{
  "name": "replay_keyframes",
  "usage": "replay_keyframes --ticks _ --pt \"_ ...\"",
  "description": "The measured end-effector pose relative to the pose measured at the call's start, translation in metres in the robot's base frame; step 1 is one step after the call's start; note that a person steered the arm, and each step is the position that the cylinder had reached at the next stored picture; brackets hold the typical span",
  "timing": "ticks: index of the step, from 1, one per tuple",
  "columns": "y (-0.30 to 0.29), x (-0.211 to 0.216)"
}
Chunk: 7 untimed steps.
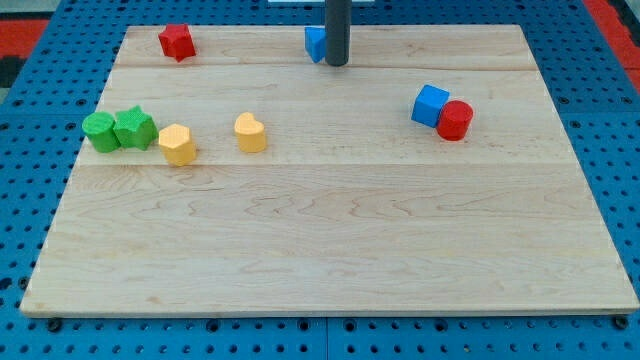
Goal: Drive a green circle towards upwards
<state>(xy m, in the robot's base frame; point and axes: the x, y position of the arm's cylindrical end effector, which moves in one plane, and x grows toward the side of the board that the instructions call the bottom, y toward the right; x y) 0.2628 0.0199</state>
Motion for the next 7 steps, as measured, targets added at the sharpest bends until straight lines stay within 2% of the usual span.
replay_keyframes --ticks 1,2,3,4,5,6,7 --pt "0.011 0.031" --pt "-0.004 0.101" --pt "-0.042 0.201" --pt "-0.111 0.204" --pt "-0.071 0.148" --pt "-0.079 0.126" --pt "-0.108 0.174"
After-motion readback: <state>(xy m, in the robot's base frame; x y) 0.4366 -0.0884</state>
